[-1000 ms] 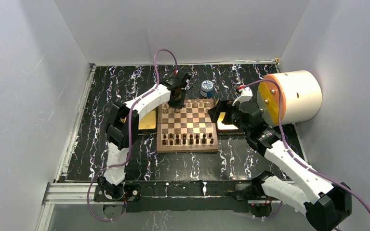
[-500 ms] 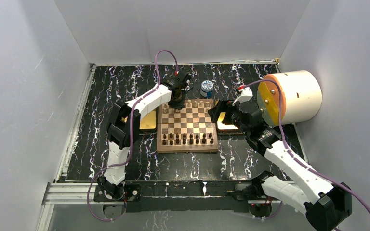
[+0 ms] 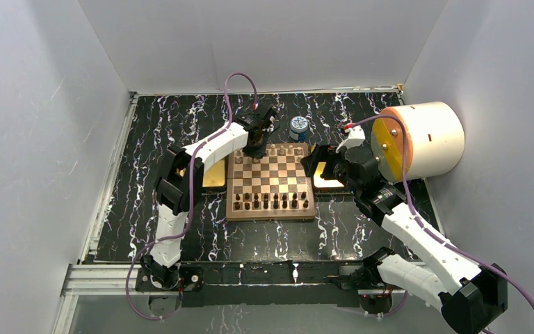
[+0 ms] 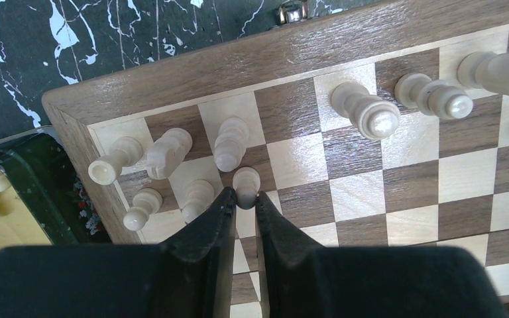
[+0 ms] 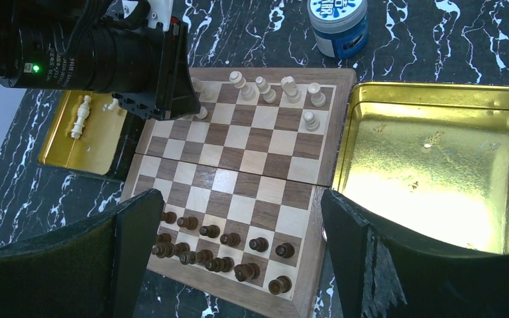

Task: Set up the chess pieces on the board
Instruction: Place the chess piece on the chessboard.

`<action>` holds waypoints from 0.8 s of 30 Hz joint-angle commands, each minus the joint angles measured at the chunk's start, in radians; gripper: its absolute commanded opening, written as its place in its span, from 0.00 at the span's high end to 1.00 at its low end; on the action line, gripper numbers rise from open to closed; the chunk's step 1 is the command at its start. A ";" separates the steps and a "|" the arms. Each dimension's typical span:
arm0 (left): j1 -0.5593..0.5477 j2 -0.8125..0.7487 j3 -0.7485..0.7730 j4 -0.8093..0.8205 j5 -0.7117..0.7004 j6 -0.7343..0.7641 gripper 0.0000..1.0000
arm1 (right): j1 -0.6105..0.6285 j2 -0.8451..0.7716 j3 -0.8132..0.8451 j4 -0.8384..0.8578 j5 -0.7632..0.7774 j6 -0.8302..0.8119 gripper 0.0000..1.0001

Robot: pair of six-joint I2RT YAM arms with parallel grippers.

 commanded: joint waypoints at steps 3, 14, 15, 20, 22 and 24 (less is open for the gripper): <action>-0.004 0.001 0.040 -0.007 -0.013 0.003 0.87 | 0.001 -0.020 0.022 0.023 0.016 -0.020 0.01; -0.004 0.000 0.036 -0.007 -0.008 0.003 0.80 | 0.000 -0.025 0.022 0.020 0.019 -0.023 0.01; -0.004 0.000 0.036 -0.008 -0.009 0.002 0.79 | 0.001 -0.026 0.020 0.020 0.019 -0.023 0.01; -0.004 -0.007 0.041 -0.010 -0.007 0.004 0.75 | 0.001 -0.026 0.020 0.021 0.019 -0.021 0.01; -0.004 -0.013 0.046 -0.014 -0.006 0.005 0.75 | 0.000 -0.027 0.020 0.021 0.018 -0.021 0.01; -0.004 -0.019 0.054 -0.018 0.001 0.003 0.75 | 0.000 -0.027 0.020 0.021 0.019 -0.020 0.01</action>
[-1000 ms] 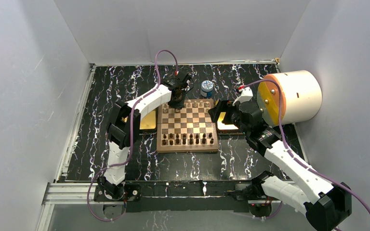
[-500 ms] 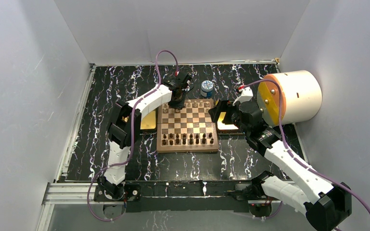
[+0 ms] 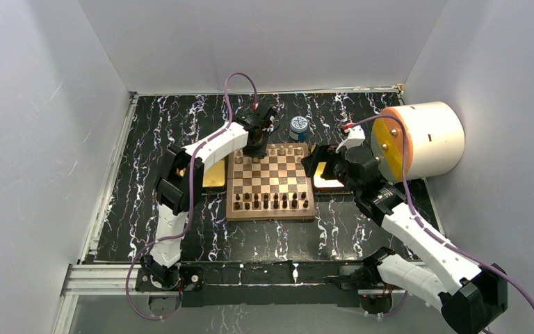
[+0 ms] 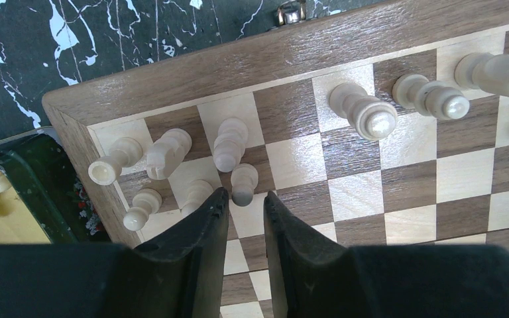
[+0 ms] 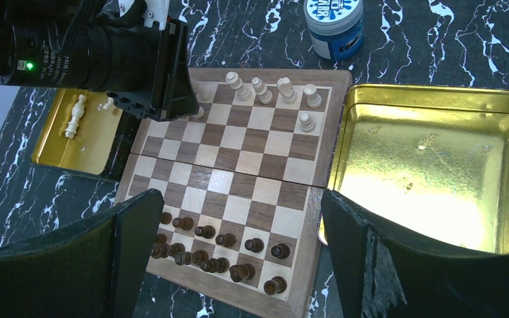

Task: Set up the chess pieces on the board
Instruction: Place the chess piece on the chessboard, then pick up the chess piece from the storage box.

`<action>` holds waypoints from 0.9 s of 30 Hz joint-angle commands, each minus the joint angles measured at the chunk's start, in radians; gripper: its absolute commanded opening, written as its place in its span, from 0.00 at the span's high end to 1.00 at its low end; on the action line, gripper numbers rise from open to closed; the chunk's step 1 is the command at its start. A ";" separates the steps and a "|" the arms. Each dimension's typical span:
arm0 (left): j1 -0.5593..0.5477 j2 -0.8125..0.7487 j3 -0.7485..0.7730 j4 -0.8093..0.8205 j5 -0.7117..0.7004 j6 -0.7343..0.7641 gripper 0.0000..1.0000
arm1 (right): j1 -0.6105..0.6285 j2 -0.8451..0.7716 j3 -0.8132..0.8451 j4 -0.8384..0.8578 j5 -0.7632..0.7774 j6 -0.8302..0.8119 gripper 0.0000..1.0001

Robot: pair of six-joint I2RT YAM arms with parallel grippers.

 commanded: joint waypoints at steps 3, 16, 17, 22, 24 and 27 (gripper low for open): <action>-0.004 -0.037 0.056 -0.022 0.017 -0.002 0.75 | -0.001 -0.026 0.023 0.021 0.011 -0.004 0.01; 0.020 -0.188 0.039 -0.044 -0.016 0.008 0.69 | 0.001 -0.026 0.031 0.012 -0.001 0.005 0.01; 0.028 -0.205 0.029 -0.045 -0.023 0.011 0.68 | 0.001 -0.027 0.031 0.014 -0.005 0.006 0.01; 0.106 -0.284 -0.058 -0.044 -0.031 0.024 0.68 | 0.000 -0.022 0.037 0.014 -0.017 0.010 0.01; 0.146 -0.317 -0.105 -0.038 -0.024 0.031 0.68 | 0.001 -0.023 0.037 0.010 -0.016 0.010 0.01; 0.207 -0.372 -0.178 -0.022 -0.024 0.043 0.68 | 0.000 -0.028 0.035 0.006 -0.006 0.006 0.01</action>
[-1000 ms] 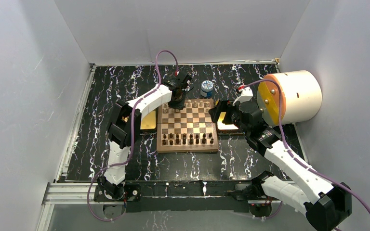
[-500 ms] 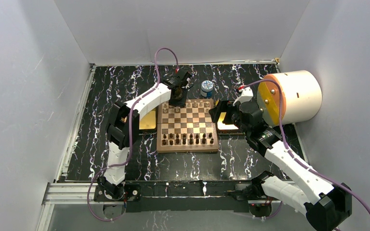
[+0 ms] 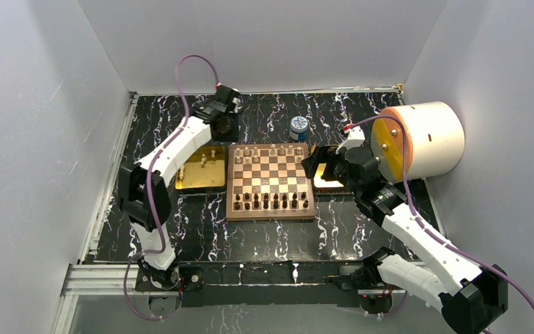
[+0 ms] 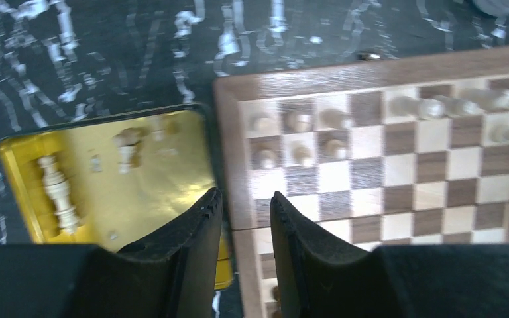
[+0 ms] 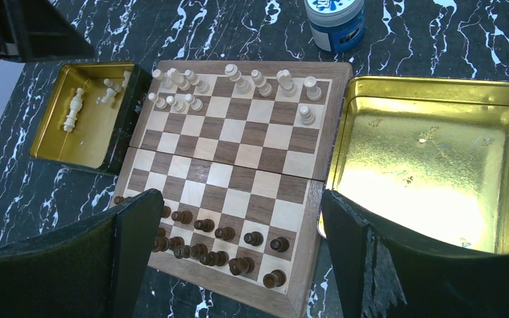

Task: Set up the chess pieces on the board
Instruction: Pick up the chess piece from the storage box.

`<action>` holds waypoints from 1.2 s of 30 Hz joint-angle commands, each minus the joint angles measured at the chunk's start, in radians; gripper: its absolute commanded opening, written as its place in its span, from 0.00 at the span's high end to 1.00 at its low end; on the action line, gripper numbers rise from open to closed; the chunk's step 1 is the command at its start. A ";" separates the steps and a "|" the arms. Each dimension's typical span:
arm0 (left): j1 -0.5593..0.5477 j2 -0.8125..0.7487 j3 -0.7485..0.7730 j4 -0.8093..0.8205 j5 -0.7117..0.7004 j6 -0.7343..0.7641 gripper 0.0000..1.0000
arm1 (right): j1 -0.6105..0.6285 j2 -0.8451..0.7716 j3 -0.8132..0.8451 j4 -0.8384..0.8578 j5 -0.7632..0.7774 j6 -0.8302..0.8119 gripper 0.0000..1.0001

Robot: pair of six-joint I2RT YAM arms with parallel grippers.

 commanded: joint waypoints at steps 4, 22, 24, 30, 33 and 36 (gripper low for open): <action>0.154 -0.152 -0.195 0.053 -0.014 0.026 0.68 | 0.000 -0.026 0.029 0.032 0.006 0.005 0.01; 0.287 -0.075 -0.393 0.240 0.075 0.058 0.71 | 0.000 -0.008 0.036 0.032 -0.005 0.010 0.01; 0.289 -0.059 -0.398 0.253 0.089 0.062 0.72 | 0.000 -0.007 0.037 0.034 -0.005 0.010 0.01; 0.291 -0.031 -0.419 0.291 0.096 0.075 0.73 | 0.000 -0.006 0.038 0.034 -0.001 0.009 0.01; 0.292 -0.020 -0.419 0.292 0.083 0.080 0.73 | 0.000 -0.003 0.036 0.036 -0.002 0.009 0.01; 0.292 -0.014 -0.423 0.291 0.077 0.087 0.73 | 0.000 0.003 0.041 0.037 -0.006 0.007 0.01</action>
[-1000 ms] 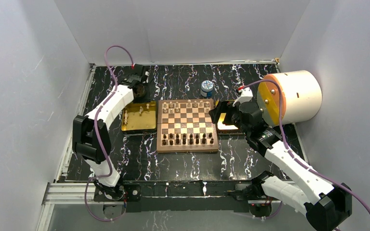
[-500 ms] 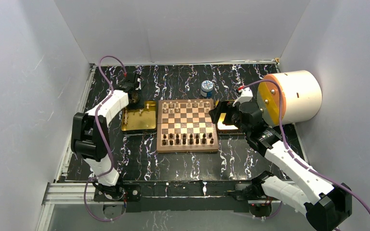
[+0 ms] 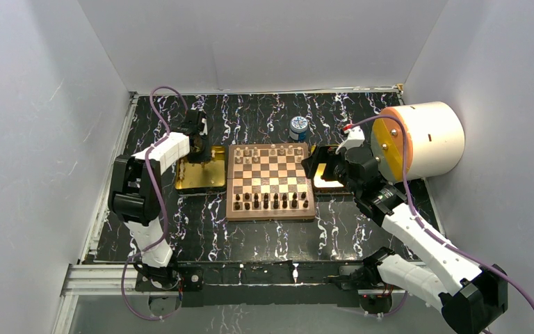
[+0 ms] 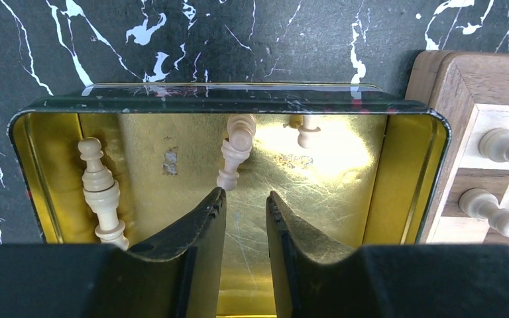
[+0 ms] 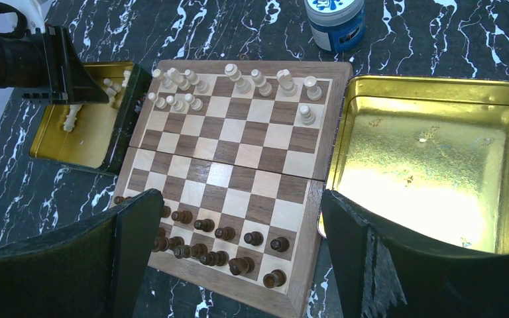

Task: Set up the chess pieces on the board
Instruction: Pick up the chess piece from the storage box.

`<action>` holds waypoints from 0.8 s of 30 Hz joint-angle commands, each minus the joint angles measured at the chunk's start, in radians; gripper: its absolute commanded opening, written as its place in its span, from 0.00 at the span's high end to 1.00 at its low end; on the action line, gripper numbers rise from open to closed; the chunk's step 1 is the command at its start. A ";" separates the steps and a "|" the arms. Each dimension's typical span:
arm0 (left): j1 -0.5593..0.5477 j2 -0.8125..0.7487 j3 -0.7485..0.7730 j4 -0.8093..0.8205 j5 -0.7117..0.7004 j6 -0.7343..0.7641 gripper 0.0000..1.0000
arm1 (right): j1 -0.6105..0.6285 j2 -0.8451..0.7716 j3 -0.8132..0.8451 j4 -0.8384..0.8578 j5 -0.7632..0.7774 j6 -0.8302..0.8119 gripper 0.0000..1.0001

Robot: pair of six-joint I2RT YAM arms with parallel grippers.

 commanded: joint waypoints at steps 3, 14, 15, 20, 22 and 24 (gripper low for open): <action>0.011 0.011 -0.004 0.013 -0.020 0.023 0.73 | -0.001 0.010 0.050 0.042 -0.010 0.005 0.01; 0.015 0.053 -0.012 0.040 0.001 0.032 0.74 | 0.001 0.023 0.075 0.037 -0.024 -0.001 0.01; 0.015 0.057 -0.011 0.044 0.007 0.033 0.75 | 0.000 0.020 0.073 0.035 -0.024 -0.001 0.01; 0.016 0.053 -0.005 0.041 0.020 0.033 0.83 | -0.001 0.008 0.059 0.039 -0.016 -0.003 0.01; 0.016 0.044 0.002 0.023 0.007 0.031 0.87 | -0.002 0.009 0.058 0.039 -0.015 -0.003 0.01; 0.015 0.034 0.010 -0.009 -0.011 0.027 0.90 | 0.000 0.015 0.059 0.042 -0.018 -0.003 0.01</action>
